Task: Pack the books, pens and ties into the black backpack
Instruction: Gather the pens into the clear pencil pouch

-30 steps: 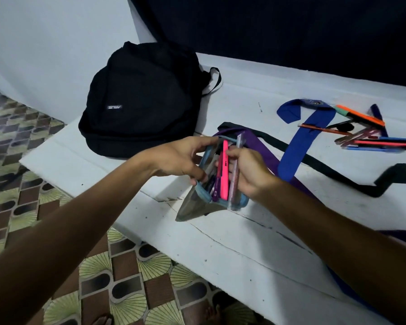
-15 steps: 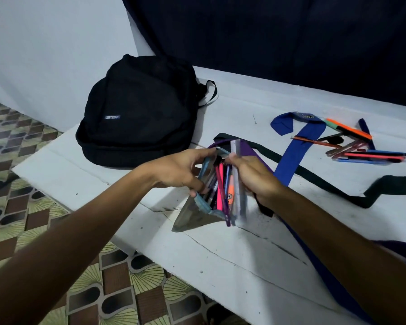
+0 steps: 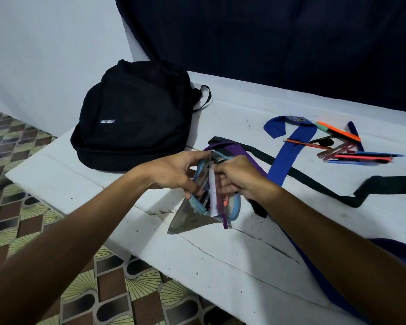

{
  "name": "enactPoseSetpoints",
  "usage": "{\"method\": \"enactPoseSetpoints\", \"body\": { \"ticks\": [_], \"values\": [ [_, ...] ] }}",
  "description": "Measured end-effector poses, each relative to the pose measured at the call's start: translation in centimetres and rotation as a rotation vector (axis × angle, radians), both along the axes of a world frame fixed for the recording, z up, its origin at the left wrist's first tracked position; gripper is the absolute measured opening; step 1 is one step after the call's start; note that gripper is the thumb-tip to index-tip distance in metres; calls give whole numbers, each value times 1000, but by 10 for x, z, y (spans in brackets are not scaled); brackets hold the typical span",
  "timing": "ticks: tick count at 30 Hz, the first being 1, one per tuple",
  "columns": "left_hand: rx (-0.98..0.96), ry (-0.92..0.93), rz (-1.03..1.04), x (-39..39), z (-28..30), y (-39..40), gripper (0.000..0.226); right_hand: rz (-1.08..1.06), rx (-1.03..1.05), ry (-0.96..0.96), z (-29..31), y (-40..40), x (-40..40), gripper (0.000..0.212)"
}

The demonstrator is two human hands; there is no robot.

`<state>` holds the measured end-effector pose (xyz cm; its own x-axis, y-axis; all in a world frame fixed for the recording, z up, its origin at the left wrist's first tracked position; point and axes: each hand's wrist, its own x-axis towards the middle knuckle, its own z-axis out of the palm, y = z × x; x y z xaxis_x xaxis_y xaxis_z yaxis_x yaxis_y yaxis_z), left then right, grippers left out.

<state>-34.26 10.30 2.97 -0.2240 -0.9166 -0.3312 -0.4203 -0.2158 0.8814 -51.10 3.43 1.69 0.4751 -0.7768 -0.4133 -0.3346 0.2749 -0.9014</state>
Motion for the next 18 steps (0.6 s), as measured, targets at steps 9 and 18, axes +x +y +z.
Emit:
{"method": "enactPoseSetpoints", "body": {
  "ticks": [9, 18],
  "values": [
    [14, -51, 3, 1, 1, 0, 101, -53, -122, 50, -10, -4, -1, 13],
    [7, -7, 11, 4, 0, -2, 90, 215, -116, 304, -7, -3, -35, 25]
  ]
}}
